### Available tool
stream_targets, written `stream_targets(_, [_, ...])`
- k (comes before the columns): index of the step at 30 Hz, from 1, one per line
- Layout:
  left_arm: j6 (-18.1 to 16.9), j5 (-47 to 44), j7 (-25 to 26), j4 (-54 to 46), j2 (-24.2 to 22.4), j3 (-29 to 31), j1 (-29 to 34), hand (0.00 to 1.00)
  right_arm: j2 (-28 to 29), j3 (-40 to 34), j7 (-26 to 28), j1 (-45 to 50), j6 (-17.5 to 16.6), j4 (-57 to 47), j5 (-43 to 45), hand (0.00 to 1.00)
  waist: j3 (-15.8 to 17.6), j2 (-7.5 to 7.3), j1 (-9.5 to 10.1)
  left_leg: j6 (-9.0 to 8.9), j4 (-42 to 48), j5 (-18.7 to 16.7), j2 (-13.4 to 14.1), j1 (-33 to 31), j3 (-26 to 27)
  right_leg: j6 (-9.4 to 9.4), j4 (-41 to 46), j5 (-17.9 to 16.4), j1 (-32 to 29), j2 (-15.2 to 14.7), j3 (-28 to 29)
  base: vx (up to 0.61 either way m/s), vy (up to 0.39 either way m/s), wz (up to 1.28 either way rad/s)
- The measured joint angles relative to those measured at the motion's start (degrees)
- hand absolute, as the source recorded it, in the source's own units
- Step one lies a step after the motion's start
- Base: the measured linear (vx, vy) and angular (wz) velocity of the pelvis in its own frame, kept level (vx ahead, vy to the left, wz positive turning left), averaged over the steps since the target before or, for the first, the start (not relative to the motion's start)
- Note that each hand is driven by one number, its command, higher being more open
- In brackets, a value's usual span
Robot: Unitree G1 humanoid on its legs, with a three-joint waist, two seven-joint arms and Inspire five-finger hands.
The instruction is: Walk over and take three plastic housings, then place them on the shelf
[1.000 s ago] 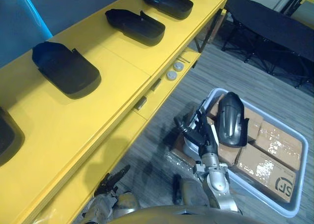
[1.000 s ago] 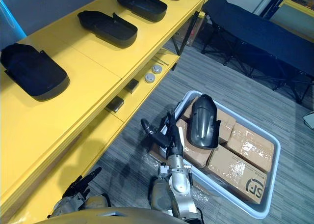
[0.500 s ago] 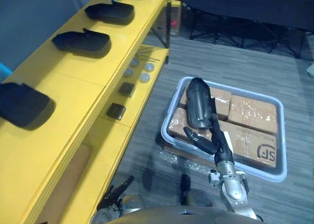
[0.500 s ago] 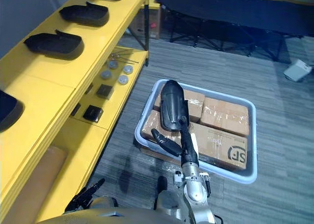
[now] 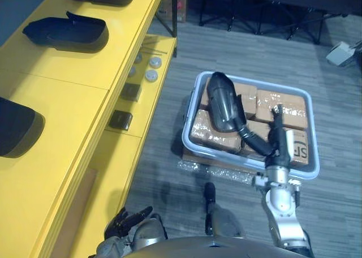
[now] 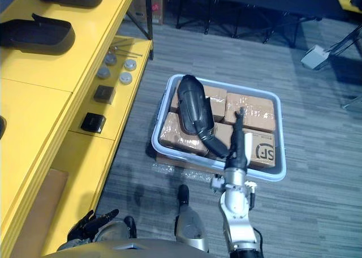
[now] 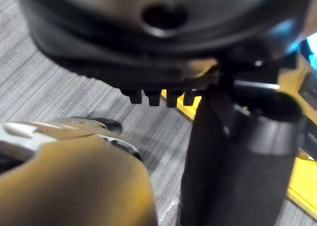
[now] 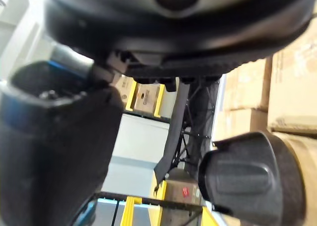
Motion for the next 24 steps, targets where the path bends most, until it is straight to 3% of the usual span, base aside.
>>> stream_targets(3, [0.0,0.0,0.2,-3.3,-0.8,-0.1,-1.2,1.00,-3.9,-3.7,-3.2,-6.1,3.0,2.0,0.2,1.00,2.2,1.23,0.07,0.05,0.9,0.0,0.1,-1.6,-1.3,-0.07,0.2,0.4,-0.8,0.0,-0.7,-0.01,-0.015,0.07])
stream_targets(7, [0.3,0.3,0.2,-6.3,-1.1,-1.9,-2.4,1.00,-4.8,-7.8,-5.0,-14.4,8.4,10.5,2.0,1.00,4.0,0.84,0.32,0.19,1.8,-0.4,0.0,-2.4,-2.6,-0.03,0.2,0.6,-0.8,-0.1,-1.0,-0.05,-0.010,0.08])
stream_targets(11, [0.7,1.9,0.0,-7.5,-1.2,-2.9,-5.4,1.00,-10.0,-8.6,-5.6,-23.7,15.9,22.2,7.7,1.00,8.0,0.84,1.88,0.79,6.4,-2.0,0.0,-5.3,-4.0,0.08,0.2,1.5,-1.2,-0.5,-1.4,-0.10,0.010,0.07])
stream_targets(15, [0.5,1.7,0.2,-8.0,-1.0,-2.9,-6.0,1.00,-14.7,-8.4,-4.0,-30.2,20.3,28.0,9.5,1.00,9.4,1.11,2.83,1.02,8.9,-2.4,-0.3,-8.6,-5.5,0.17,0.2,2.2,-2.6,-0.9,-2.4,-0.10,-0.003,0.17])
stream_targets(20, [0.1,1.6,0.3,-7.9,-1.0,-2.9,-7.2,1.00,-21.2,-6.5,-3.0,-38.5,23.7,35.2,9.3,1.00,10.1,2.09,4.60,1.44,11.0,-2.6,-0.7,-11.1,-7.4,0.10,0.2,2.9,-3.2,-1.4,-3.8,-0.06,0.009,0.17])
stream_targets(24, [-0.1,-0.4,0.2,-7.8,-1.1,-3.0,-7.6,1.00,-23.0,-4.7,-3.0,-44.3,26.0,38.4,9.1,1.00,10.6,2.40,4.87,1.66,12.8,-2.8,-0.9,-13.2,-8.4,0.04,0.2,3.2,-3.9,-1.7,-4.6,-0.08,0.016,0.11])
